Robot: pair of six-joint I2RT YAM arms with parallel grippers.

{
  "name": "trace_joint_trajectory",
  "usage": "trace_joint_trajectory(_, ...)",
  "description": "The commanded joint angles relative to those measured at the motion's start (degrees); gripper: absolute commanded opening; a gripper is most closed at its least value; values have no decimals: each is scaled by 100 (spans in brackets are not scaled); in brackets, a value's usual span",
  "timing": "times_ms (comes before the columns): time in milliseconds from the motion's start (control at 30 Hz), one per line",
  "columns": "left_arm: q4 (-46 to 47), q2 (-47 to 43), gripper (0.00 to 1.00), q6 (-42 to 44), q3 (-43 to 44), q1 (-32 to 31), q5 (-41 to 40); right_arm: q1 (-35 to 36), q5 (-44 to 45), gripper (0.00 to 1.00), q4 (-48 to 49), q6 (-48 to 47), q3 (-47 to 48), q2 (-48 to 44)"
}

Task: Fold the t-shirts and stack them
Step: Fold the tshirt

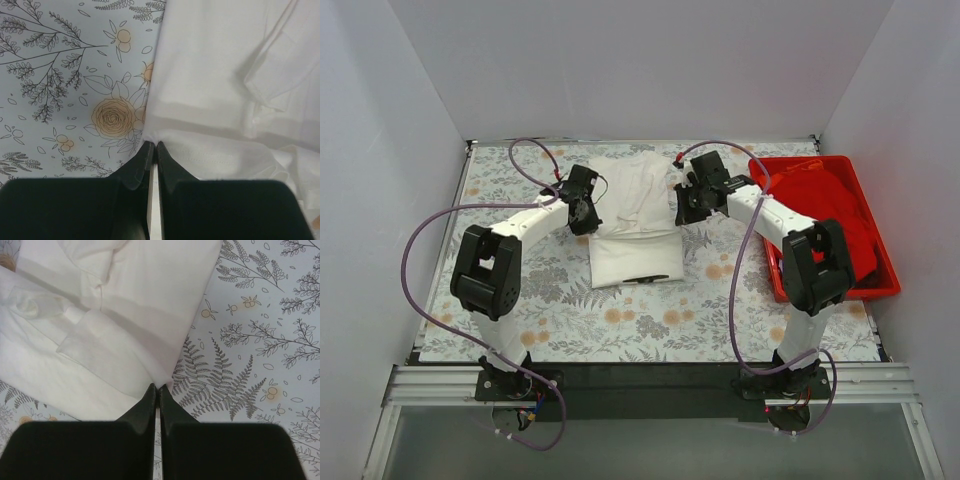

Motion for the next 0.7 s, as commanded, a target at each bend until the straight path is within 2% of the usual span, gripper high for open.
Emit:
trace_joint_trajectory(0, 186, -19, 0, 126, 299, 119, -283, -81, -66, 1, 247, -159, 368, 155)
trace_joint_trajectory(667, 564, 579, 0, 161, 484, 189, -520, -196, -75, 1, 616, -212, 703, 876)
